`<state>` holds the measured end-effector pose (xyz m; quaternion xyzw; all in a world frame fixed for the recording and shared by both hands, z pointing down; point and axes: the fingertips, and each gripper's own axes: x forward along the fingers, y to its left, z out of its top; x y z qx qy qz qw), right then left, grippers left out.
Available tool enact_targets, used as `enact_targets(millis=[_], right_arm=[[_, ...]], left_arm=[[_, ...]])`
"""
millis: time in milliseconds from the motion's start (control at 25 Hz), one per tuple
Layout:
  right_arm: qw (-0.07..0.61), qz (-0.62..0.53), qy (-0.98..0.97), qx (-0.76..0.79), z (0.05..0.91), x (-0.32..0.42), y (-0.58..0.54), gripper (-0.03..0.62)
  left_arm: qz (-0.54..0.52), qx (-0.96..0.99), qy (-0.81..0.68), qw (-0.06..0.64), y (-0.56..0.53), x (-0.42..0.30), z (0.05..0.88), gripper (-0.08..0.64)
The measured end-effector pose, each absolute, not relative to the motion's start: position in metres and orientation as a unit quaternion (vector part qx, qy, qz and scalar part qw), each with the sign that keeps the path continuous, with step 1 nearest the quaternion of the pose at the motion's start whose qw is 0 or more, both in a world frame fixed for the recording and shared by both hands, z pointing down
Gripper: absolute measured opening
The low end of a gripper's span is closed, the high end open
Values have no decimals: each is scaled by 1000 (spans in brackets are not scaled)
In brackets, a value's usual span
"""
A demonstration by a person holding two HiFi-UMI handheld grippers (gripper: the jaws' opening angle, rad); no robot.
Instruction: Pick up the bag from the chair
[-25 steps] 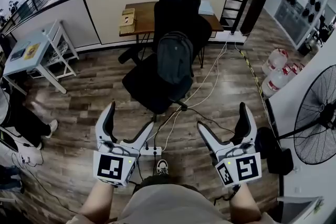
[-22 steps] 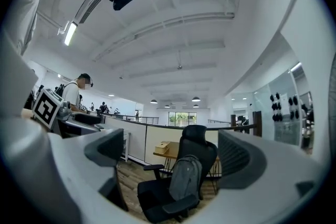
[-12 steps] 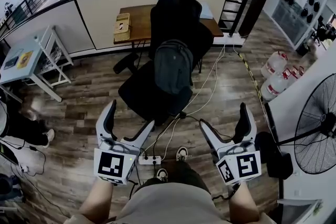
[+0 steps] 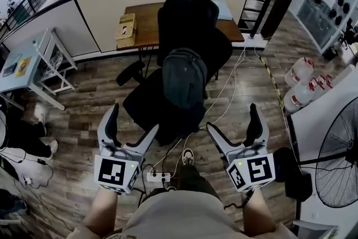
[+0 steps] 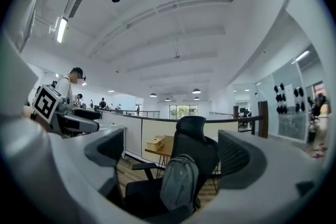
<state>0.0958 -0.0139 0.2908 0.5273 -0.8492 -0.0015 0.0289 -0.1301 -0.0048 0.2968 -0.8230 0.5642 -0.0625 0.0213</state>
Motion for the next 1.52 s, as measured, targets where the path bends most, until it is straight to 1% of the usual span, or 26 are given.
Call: enact_targets(millis=[320, 720, 1000, 1520], right_arm=[[47, 14, -864, 501, 307, 106, -121, 555], [45, 38, -876, 479, 329, 120, -216, 555], [41, 40, -886, 459, 340, 124, -247, 555], [36, 53, -884, 464, 350, 142, -256, 555]], left_arm=[[-79, -817, 570, 8, -106, -105, 309, 451], [-89, -798, 596, -8, -191, -93, 321, 449], [-96, -787, 609, -12, -214, -83, 329, 449], [-109, -787, 608, -15, -228, -72, 333, 449]])
